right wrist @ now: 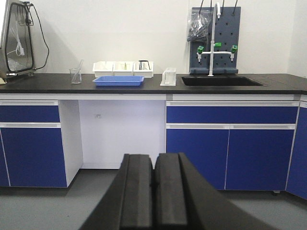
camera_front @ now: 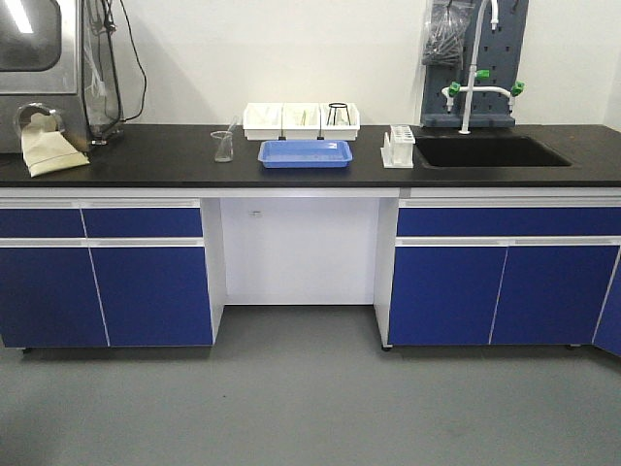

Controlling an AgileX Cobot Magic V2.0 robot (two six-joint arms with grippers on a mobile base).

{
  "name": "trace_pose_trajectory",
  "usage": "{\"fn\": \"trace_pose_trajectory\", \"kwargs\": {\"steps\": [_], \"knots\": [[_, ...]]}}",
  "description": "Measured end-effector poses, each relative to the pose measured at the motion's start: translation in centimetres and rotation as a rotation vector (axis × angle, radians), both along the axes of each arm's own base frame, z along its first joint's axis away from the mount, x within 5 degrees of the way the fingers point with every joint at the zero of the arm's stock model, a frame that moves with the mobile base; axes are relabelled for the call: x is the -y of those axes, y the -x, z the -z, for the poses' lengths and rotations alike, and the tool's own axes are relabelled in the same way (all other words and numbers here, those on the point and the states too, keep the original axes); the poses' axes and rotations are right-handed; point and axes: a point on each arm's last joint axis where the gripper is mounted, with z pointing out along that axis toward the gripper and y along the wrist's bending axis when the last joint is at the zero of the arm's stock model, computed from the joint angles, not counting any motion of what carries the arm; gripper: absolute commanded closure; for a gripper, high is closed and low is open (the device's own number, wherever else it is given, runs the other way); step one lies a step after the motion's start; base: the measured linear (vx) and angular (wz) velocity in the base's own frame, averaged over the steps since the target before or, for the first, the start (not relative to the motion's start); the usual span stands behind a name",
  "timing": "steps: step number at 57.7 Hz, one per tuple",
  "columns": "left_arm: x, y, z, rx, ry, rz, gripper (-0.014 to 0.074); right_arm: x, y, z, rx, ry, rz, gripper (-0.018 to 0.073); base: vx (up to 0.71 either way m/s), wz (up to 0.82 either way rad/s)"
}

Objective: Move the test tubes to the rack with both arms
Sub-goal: 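Drive the base forward up to the bench with the beaker and rack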

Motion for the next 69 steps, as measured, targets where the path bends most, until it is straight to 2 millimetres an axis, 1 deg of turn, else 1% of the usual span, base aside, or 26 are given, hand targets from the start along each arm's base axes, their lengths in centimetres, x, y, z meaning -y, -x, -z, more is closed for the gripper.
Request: {"fn": "trace_pose_trajectory", "kwargs": {"steps": [69], "knots": [[0.0, 0.0, 0.0, 0.0, 0.0, 0.0, 0.0601, 0.0, 0.0, 0.0, 0.0, 0.0, 0.0, 0.0568, 0.0, 0.0]]}}
